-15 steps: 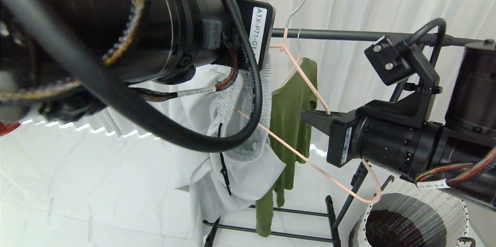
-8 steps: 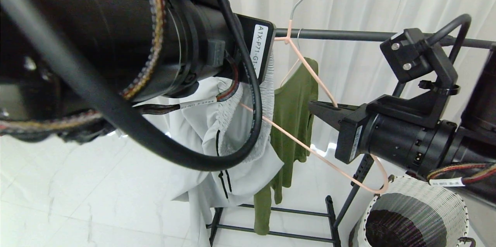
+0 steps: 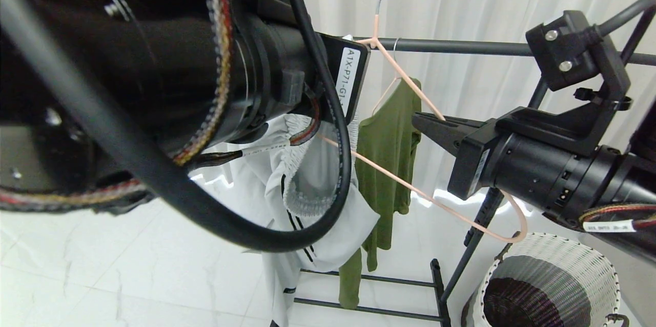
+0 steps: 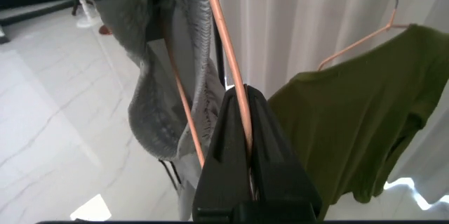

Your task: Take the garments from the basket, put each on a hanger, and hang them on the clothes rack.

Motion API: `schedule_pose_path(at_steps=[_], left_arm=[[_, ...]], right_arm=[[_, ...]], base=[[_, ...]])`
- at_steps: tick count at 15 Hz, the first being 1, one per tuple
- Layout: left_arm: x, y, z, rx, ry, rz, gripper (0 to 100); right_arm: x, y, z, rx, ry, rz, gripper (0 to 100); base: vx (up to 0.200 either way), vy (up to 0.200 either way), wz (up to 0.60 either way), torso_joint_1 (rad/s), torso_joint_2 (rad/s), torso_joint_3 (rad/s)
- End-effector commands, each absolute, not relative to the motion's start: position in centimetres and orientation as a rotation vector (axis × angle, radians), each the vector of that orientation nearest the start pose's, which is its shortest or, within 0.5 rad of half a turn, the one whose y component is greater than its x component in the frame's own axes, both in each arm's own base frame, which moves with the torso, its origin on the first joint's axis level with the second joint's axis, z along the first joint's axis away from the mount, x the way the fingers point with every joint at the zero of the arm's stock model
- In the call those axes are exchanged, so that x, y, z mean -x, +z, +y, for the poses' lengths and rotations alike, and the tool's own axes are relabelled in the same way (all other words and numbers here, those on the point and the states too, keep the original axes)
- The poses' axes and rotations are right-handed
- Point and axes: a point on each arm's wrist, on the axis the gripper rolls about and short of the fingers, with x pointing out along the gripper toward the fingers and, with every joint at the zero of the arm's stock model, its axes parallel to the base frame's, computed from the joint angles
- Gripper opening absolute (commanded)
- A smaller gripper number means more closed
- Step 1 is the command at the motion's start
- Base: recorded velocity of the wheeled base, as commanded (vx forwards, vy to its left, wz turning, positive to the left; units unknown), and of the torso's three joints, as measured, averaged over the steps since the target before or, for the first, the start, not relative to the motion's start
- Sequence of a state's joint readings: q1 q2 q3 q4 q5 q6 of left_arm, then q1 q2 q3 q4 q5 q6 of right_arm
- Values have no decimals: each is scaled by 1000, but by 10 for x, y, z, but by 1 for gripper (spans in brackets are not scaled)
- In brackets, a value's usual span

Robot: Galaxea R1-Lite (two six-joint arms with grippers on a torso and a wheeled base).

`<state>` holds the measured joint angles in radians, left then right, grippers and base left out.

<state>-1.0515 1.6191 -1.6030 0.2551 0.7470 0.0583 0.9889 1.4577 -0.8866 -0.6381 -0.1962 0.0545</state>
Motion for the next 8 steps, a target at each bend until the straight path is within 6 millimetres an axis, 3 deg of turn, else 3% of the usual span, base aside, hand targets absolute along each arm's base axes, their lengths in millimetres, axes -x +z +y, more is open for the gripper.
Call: schedule_pose_path(at_steps=[1,8], left_arm=[[-153,344,-239,-279,-313,166,0],[-153,341,-239,-289,-312,172,0]], right_arm=[[-144,276,212,-98,794,-49,0],[-142,281,209,-112,799,-75,0]], base=[[0,0,0,0,0,0],[0,0,0,0,0,0]])
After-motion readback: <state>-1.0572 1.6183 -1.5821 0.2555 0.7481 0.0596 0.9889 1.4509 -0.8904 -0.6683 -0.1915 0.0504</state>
